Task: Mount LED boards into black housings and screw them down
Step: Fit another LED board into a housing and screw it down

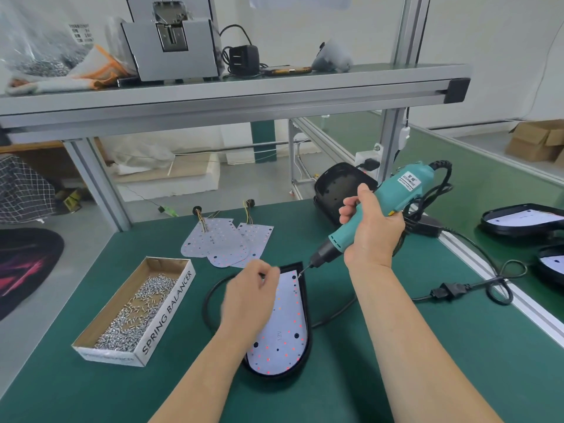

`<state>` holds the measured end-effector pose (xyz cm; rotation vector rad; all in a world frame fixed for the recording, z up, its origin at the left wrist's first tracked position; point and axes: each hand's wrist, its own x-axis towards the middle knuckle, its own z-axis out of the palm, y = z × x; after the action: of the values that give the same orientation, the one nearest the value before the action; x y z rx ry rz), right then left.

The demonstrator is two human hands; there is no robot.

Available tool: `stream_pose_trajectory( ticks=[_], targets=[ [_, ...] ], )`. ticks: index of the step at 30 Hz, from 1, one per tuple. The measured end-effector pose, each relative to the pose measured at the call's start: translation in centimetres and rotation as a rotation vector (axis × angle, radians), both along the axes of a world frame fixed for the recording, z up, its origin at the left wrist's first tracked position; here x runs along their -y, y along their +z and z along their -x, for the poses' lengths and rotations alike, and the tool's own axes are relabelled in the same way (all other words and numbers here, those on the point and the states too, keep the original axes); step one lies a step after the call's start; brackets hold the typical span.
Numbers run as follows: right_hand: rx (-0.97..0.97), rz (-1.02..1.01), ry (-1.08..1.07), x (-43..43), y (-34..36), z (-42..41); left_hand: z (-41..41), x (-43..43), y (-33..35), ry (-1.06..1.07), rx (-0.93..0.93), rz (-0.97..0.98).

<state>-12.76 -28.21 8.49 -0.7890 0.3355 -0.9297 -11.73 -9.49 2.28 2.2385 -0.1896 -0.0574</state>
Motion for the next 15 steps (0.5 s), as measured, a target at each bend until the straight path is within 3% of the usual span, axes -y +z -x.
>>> stream_pose_trajectory(
  ticks=[1,3,7,10,15],
  targets=[
    [0.004,-0.015,0.006,-0.2,0.1,0.0,-0.1,0.6,0.4,-0.058,-0.202,0.179],
    [0.014,-0.042,0.016,-0.5,0.3,0.0,-0.1,1.4,1.2,-0.164,-0.528,0.353],
    [0.02,-0.098,0.041,-0.9,0.5,-0.1,-0.3,1.9,1.2,-0.232,-0.744,0.653],
    [0.016,-0.152,0.037,-0.7,0.3,0.0,-0.8,1.7,0.8,-0.173,-0.689,0.688],
    [-0.151,-0.089,0.114,1.1,0.1,0.2,-1.2,1.2,-0.2,-0.064,-0.276,0.28]
  ],
)
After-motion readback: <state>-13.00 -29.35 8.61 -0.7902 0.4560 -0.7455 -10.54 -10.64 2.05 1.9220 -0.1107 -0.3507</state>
